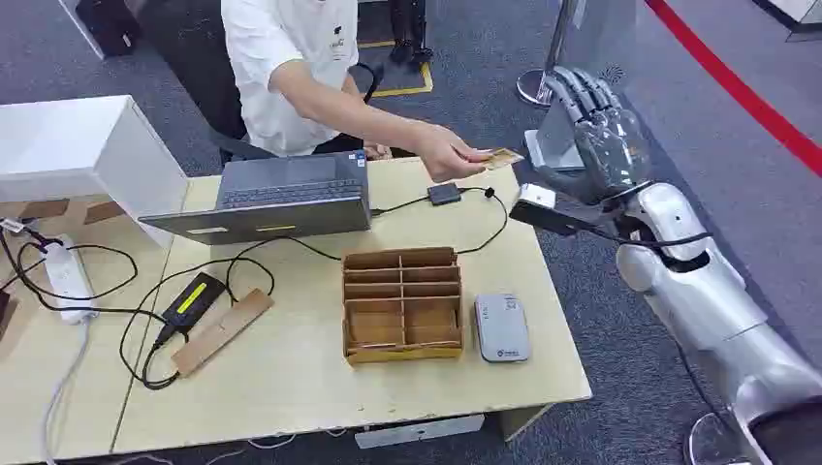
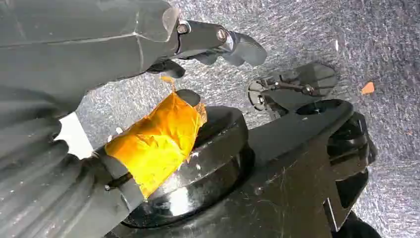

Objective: Pass the card to the sensor for recognition and then transmit it.

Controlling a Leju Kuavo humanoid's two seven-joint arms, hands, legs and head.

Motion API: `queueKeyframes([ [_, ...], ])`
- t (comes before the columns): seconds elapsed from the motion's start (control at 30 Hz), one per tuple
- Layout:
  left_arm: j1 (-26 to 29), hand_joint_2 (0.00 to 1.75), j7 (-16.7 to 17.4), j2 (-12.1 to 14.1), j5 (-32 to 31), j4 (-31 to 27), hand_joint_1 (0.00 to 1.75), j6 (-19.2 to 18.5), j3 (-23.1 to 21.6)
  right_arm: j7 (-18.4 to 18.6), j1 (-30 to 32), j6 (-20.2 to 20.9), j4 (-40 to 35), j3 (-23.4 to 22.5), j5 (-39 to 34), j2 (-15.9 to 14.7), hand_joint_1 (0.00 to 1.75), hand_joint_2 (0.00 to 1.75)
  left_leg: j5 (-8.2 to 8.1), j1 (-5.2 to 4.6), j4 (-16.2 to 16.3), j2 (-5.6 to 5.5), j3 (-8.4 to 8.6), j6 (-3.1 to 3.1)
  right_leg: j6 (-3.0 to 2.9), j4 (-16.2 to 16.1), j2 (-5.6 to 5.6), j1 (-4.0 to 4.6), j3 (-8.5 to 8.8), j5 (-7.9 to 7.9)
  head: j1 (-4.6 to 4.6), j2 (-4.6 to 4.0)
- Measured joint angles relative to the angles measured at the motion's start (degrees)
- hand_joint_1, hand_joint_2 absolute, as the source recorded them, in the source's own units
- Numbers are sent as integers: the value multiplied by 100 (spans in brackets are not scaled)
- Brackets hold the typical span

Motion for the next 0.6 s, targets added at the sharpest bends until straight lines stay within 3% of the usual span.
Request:
queueKeyframes([
  [0.27,2,175,-229,15,-146,0,0,-55,-2,138,-56,-297,166,282,184,575,0,175,0,1,0,1,3,-1,0,0,2,1,-1,0,0,0],
  [0.57,2,175,-236,15,-208,0,0,-57,-2,125,-54,-428,402,474,24,935,0,175,3,1,0,0,2,-5,0,0,1,1,-2,0,0,0],
  [0.6,1,175,-236,15,-212,0,0,-57,-2,116,-53,-428,413,481,-7,951,175,175,3,0,0,0,2,-5,0,-1,1,1,-2,0,0,0],
])
